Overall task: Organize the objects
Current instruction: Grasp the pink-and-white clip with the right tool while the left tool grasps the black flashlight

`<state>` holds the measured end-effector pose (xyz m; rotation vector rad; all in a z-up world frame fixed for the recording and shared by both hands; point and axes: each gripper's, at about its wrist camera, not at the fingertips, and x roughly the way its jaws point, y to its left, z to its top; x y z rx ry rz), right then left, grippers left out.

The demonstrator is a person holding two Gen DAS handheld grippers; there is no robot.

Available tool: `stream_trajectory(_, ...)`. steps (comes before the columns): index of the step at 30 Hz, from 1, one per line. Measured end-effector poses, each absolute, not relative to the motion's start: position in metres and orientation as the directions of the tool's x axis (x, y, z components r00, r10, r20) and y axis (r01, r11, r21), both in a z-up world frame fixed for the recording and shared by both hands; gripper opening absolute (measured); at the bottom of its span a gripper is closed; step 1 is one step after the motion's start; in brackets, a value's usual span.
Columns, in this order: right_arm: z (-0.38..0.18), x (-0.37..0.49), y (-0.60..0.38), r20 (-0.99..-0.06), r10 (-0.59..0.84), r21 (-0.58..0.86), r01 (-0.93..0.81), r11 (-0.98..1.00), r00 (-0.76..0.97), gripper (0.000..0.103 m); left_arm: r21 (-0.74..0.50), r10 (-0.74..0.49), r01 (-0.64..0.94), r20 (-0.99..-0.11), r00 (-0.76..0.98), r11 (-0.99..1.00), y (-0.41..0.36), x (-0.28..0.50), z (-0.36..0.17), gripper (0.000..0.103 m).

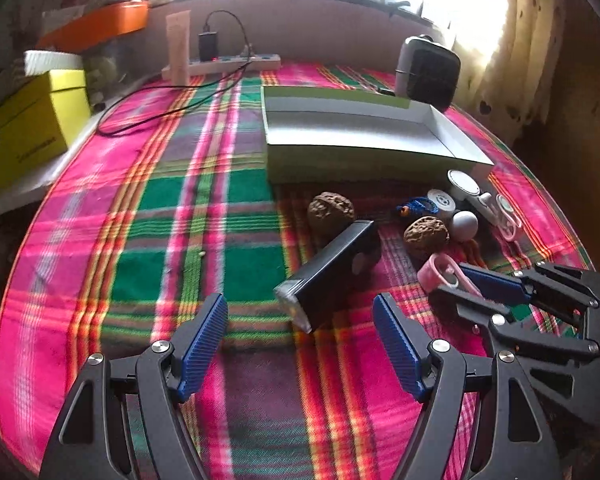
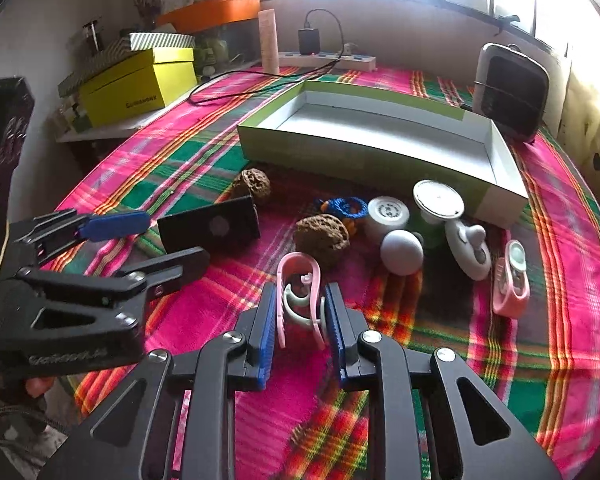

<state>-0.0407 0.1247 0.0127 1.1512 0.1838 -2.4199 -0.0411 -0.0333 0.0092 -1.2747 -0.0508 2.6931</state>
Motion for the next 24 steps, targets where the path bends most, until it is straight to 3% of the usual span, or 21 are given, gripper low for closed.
stream_trajectory(11,0.013,-0.04,0.13,-0.762,-0.339,0.082,0.438,-0.895,-0.551,0.024,-0.067,0.154,-0.162,-0.768,-0.621,-0.984,-0.021,-0.056,0.007,0.062)
stream_trajectory(16,0.012,-0.041,0.13,-0.764,-0.342,0.086,0.44,-0.894,-0.547,0.024,-0.06,0.155,-0.172,-0.77,-0.619,-0.983,-0.018,-0.057,0.009,0.045)
stream_trajectory(20,0.012,-0.042,0.129,-0.765,-0.346,0.085,0.447,-0.89,-0.544,0.024,-0.063,0.157,-0.172,-0.774,-0.613,-0.983,-0.016,-0.057,0.009,0.04)
stream_trajectory(24,0.012,-0.044,0.129,-0.765,-0.349,0.087,0.451,-0.888,-0.541,0.024,-0.058,0.154,-0.173,-0.776,-0.612,-0.983,-0.014,-0.057,0.01,0.028)
